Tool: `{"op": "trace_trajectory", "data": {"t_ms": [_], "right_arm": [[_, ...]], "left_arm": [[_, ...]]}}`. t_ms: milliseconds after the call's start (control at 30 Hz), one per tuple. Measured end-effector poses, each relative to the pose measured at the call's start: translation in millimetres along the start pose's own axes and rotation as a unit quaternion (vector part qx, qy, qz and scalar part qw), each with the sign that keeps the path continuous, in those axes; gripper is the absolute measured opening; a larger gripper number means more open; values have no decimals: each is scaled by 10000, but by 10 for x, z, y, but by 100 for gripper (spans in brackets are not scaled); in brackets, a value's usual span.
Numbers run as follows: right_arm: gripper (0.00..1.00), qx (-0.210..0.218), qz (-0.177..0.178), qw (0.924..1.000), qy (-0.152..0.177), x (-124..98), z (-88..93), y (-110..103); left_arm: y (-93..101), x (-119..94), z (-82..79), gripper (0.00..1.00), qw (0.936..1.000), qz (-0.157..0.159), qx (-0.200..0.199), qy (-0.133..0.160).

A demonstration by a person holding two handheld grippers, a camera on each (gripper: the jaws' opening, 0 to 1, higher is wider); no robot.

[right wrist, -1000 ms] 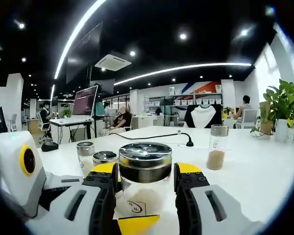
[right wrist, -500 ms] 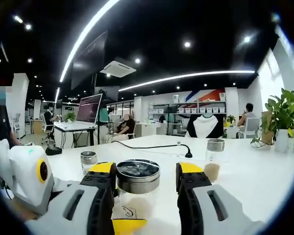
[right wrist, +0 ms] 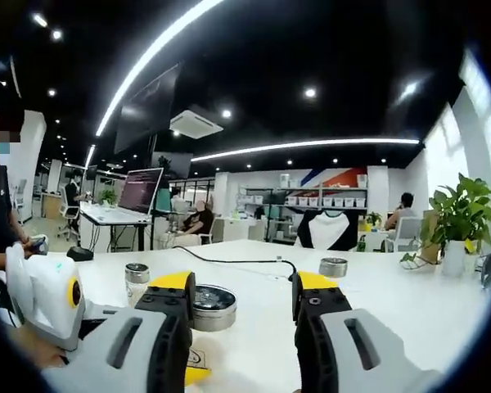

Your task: Rotate the seasoning bottle until the label or dispensing opening points toward the visible target arrow and the bottle remains upright within the marked orientation range

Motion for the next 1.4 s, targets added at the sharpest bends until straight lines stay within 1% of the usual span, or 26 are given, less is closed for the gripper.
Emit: {"op": "trace_trajectory", "data": {"t_ms": [200,333,467,567,667,767,933,1133,1300,1400], "right_arm": [[46,61,177,9998,44,-55,3,91],[46,119,230,9997,33,-81,19,127],[45,173,284,9994,23,-116,34,164],[45,194,309,9993,8,-130,39,187],[45,251,334,9991,14,-138,43,212],[44,263,353,9990,36,-144,41,219],[44,300,350,9989,39,-144,52,234],[44,316,371,9988,-5,-156,74,245],[44,316,395,9987,-27,-156,72,272],[44,331,393,9987,-36,-154,78,272]], "left_arm": [[-4,-35,37,52,10000,-4,6,-74],[41,-35,37,42,9999,158,24,-13],[104,-21,-3,36,9995,212,216,46],[98,-3,-20,36,9994,217,256,44],[79,20,-22,36,9994,282,211,15],[70,38,-29,37,9990,356,257,24],[17,90,-26,36,9972,668,327,96],[-17,124,-31,36,9949,930,380,126],[-21,129,-35,37,9939,1001,444,114],[-7,128,-24,37,9938,990,514,35]]}}
Point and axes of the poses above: the point that each gripper's makers call its tool centre point, and the gripper's own axes: x roughly forward along the fingers, y roughly to its right, z roughly out of its underside, the point moved 10 cm from there along -x, roughly backward along the fingers, and after that the axes turned 8 degrees about x, right-handed, at the moved point
